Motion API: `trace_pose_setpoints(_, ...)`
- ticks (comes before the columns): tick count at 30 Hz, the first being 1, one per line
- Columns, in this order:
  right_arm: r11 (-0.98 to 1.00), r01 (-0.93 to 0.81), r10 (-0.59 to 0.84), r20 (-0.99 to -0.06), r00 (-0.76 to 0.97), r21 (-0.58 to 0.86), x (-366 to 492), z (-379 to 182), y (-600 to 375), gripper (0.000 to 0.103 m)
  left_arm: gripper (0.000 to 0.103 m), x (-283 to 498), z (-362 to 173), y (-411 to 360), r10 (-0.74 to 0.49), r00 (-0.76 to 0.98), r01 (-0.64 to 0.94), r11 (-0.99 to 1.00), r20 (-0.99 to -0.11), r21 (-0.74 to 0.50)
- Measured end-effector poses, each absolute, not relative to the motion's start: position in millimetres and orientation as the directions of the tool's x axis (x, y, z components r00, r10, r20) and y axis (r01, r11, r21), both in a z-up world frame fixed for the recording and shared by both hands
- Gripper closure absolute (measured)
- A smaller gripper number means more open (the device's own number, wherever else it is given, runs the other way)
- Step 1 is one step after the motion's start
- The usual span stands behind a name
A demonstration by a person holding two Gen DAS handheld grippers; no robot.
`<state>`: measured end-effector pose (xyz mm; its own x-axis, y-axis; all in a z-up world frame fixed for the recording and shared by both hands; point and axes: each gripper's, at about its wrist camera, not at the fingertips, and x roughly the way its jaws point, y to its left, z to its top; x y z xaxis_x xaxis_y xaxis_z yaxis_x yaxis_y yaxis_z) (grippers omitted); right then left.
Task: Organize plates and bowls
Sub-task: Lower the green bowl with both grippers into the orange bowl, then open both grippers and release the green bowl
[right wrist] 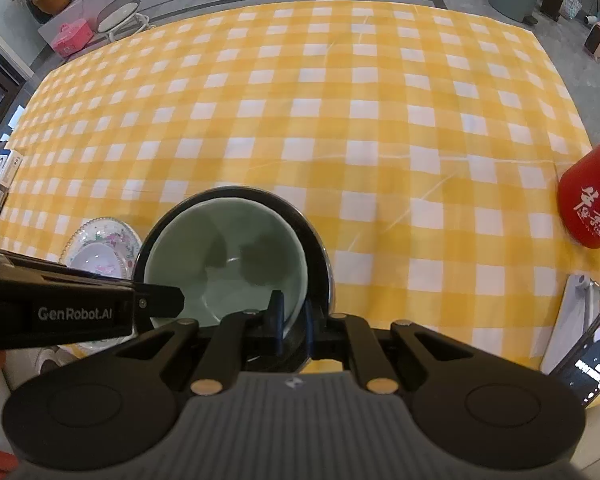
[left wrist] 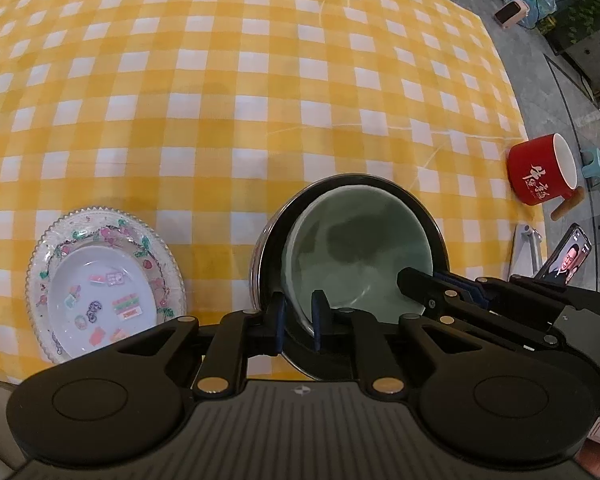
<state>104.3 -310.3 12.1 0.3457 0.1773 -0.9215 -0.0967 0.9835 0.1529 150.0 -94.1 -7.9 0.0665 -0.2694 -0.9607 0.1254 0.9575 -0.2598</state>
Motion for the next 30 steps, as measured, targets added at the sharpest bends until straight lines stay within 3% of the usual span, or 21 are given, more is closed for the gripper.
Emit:
trace_pose_setpoints(12, 0.982, -0.103, 0.182, -0.927, 0.328, 0.156, 106.2, 14.8, -310.5, 0.092, 0.088, 149.0, 0.9, -93.7, -0.291, 0.055, 0.127, 0.951, -0.955, -0.283)
trace_pose_setpoints(15, 0.981, -0.104, 0.189, -0.921, 0.341, 0.163, 103.7, 21.6, -312.2, 0.090, 0.082, 147.1, 7.6, -93.4, -0.300, 0.060, 0.138, 0.947, -0.952, -0.290)
trace_pose_setpoints(18, 0.980, -0.106, 0.195, -0.908, 0.370, 0.167, 100.8, 32.1, -314.8, 0.076, 0.082, 145.6, 15.6, -90.1, -0.323, 0.077, 0.141, 0.940, -0.943, -0.311)
trace_pose_setpoints(21, 0.983, -0.114, 0.181, -0.890, 0.419, 0.146, 95.4, 43.0, -315.4, 0.070, 0.081, 142.9, 27.0, -85.7, -0.336, 0.122, 0.146, 0.937, -0.934, -0.318)
trace_pose_setpoints(25, 0.978, -0.114, 0.207, -0.853, 0.480, 0.173, 87.9, 49.4, -320.8, 0.060, 0.067, 136.3, 40.4, -82.7, -0.314, 0.239, 0.183, 0.944, -0.919, -0.274)
trace_pose_setpoints(27, 0.975, -0.095, 0.222, -0.836, 0.501, 0.201, 84.8, 46.8, -325.1, 0.055, 0.053, 131.3, 43.6, -81.3, -0.308, 0.293, 0.211, 0.944, -0.905, -0.253)
trace_pose_setpoints(30, 0.976, -0.068, 0.208, -0.811, 0.547, 0.205, 79.4, 37.5, -330.6, 0.048, 0.045, 121.4, 41.9, -78.8, -0.287, 0.362, 0.254, 0.946, -0.887, -0.203)
